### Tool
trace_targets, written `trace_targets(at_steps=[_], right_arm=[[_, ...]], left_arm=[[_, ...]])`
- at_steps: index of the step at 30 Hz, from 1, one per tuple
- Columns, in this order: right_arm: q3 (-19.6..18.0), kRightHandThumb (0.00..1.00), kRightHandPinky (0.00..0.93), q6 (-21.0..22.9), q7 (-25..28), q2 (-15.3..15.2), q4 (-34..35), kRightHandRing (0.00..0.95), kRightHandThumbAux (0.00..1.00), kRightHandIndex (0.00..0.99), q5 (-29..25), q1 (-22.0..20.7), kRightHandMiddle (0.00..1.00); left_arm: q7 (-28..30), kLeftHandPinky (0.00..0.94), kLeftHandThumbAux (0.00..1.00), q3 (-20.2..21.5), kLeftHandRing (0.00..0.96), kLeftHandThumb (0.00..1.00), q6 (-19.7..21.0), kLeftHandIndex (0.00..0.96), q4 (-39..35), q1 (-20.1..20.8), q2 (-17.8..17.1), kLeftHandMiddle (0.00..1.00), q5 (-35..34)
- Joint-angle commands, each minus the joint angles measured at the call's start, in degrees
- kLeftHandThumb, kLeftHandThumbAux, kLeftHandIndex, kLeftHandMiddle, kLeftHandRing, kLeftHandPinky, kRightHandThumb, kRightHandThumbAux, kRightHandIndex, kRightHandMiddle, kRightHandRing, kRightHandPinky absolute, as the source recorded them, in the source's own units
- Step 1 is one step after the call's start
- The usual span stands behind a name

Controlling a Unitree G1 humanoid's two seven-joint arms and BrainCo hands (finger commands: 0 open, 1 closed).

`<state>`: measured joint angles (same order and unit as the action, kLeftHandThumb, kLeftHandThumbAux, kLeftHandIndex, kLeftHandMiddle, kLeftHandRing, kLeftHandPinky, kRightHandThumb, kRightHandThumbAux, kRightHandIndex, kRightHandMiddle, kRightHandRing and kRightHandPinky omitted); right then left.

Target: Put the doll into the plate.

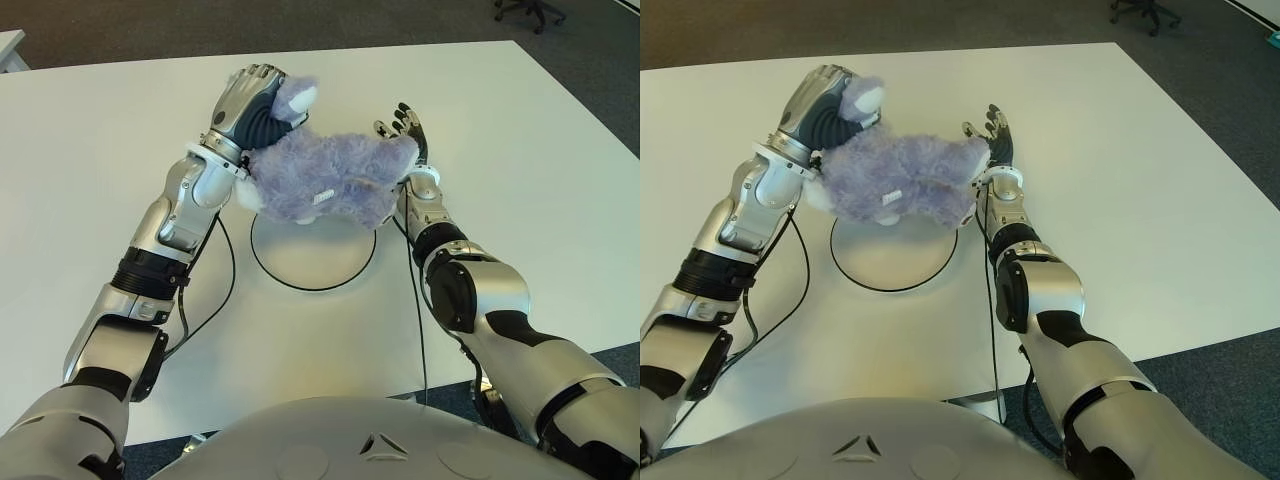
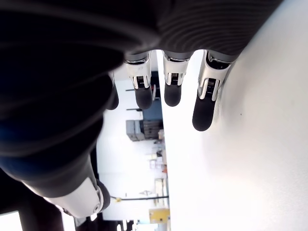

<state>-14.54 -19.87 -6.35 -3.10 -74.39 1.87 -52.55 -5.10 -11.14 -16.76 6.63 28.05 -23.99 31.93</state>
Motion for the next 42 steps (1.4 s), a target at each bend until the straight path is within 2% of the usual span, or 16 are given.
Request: trace_targets(at_steps=[1,15,22,33,42], right_arm=[[0.0,0.374,0.0,3.3,0.0,0.9,-2.5,0.0,0.778,0.054,-0.3,3.2,0.0],[0.1,0.371,0.0,3.3,0.1,0.8,-2.5,0.0,0.778,0.053,-0.2,3.3,0.0],[0.2,0.335,0.0,3.4,0.0,0.8,-2.5,0.0,0.782,0.051,-0.1,3.3,0.0],[0.0,0.343,0.0,3.3,-0.1,0.9,-2.5,0.0,0.784,0.06,-0.3,3.3,0.0],[0.1,0.349,0.0,3.1,0.0,0.9,-2.4,0.0,0.784,0.052,-0.3,3.4,0.0]], left_arm=[[-0.6,0.878,0.6,0.2,0.904,0.902,-1.6,0.849,0.2,-0.7,0.4,0.914,0.0],[-2.0,0.88,0.602,0.2,0.905,0.897,-2.5,0.851,1.8,-1.7,2.2,0.914,0.0],[-2.0,0.876,0.599,0.4,0.903,0.892,-2.4,0.843,2.4,-2.3,3.2,0.907,-0.4],[-0.4,0.878,0.6,1.1,0.904,0.896,0.3,0.847,1.6,-3.6,5.0,0.91,-2.7],[-0.3,0.878,0.604,1.1,0.902,0.889,0.9,0.847,1.6,-4.2,5.6,0.908,-3.3]])
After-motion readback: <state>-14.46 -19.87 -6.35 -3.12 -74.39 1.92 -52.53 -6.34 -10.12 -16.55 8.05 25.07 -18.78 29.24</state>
